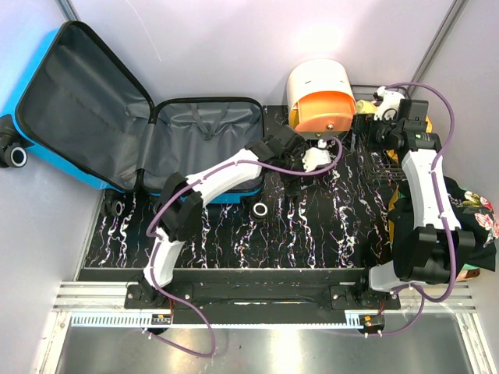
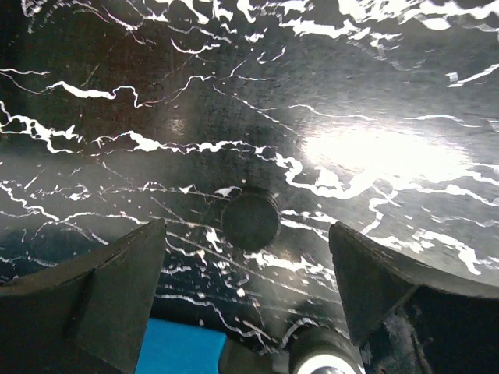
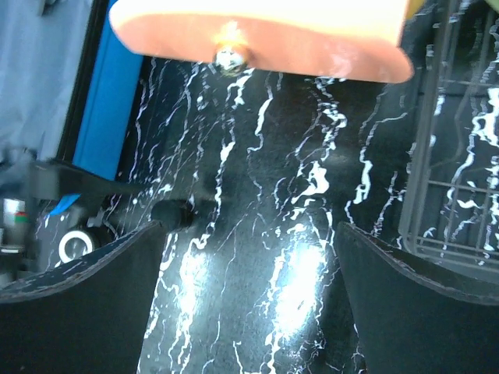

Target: Open, take out, and arrange the luggage

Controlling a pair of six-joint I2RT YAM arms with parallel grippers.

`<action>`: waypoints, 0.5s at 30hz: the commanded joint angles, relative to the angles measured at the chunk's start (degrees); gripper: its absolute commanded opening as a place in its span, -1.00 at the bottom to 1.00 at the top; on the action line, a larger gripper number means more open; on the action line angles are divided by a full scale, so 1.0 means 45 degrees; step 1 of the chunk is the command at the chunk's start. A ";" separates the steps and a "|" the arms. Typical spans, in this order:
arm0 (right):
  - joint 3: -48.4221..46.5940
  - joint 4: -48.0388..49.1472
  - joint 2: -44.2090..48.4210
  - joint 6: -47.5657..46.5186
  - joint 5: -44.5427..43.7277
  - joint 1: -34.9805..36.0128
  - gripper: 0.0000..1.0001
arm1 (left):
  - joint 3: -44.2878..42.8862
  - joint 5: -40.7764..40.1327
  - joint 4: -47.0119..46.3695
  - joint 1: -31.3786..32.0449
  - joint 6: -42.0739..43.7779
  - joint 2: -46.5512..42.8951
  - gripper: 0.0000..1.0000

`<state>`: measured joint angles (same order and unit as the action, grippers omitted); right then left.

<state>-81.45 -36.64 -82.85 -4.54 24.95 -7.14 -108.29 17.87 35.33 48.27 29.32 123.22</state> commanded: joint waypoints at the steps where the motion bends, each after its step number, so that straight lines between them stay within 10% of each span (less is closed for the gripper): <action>1: -0.0554 -0.1074 -0.0397 -0.1568 0.2615 -0.0016 0.94 | -0.0041 0.1691 0.0217 -0.0588 -0.0733 -0.2808 0.80; 15: 0.0582 -0.1585 -0.3285 -0.3562 -0.1617 0.5215 0.99 | 0.3165 0.3803 -0.1406 -0.6467 -0.4347 -0.5741 0.80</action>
<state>-78.50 -45.54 -92.55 -17.82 26.63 13.06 -95.98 31.20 31.38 21.93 14.85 97.89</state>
